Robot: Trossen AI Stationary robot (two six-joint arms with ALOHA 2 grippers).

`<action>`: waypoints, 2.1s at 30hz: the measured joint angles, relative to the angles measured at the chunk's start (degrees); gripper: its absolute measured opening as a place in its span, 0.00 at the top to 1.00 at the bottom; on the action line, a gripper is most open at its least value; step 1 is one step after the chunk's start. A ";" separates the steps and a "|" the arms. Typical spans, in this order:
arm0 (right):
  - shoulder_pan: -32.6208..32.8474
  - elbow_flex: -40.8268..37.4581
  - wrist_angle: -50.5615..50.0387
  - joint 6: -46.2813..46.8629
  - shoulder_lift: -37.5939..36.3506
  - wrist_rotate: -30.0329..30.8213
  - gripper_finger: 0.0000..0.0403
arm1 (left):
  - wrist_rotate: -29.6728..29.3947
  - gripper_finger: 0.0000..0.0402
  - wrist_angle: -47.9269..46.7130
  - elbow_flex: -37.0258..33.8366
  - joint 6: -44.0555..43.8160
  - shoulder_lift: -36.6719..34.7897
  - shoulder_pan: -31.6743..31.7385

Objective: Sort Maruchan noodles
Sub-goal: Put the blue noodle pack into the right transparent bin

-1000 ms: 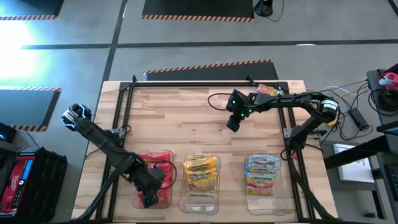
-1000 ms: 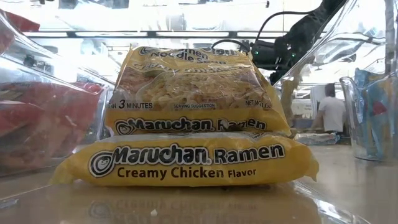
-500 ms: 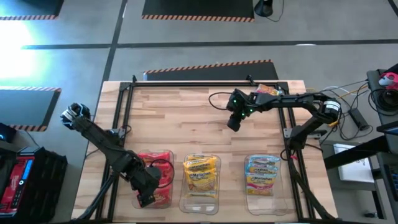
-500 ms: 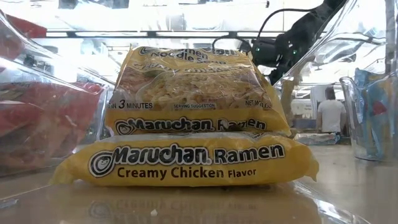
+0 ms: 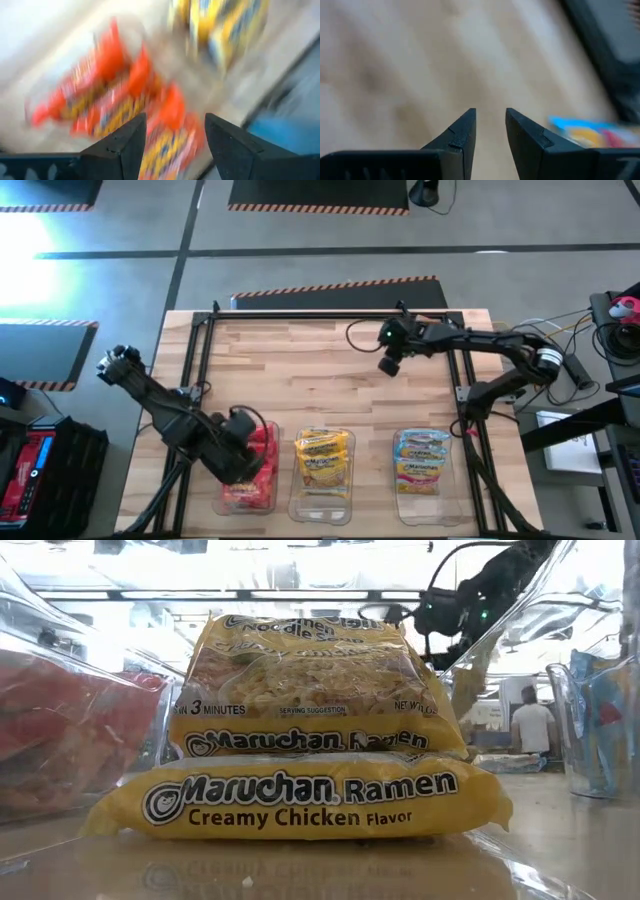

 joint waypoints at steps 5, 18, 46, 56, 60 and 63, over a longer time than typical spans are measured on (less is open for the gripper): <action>-5.93 0.00 -6.38 -0.04 -0.58 11.29 0.76 | -18.00 0.54 1.21 2.07 -4.86 0.07 2.70; -22.64 -0.08 -10.71 -3.66 -0.01 13.75 0.76 | -37.67 0.54 20.22 3.40 7.42 0.13 13.82; -23.15 -2.27 -8.43 4.65 0.07 9.14 0.76 | -15.57 0.54 26.28 2.90 51.27 0.28 45.99; -23.13 -2.45 -6.92 12.10 5.00 9.10 0.76 | -4.31 0.54 32.99 2.90 60.81 0.28 55.67; -23.11 -2.37 -6.86 13.56 6.89 9.33 0.76 | -2.52 0.54 33.16 2.90 62.87 0.28 57.80; -23.00 -2.23 -6.84 14.85 7.66 8.68 0.76 | -0.84 0.54 33.23 2.90 63.74 0.28 59.17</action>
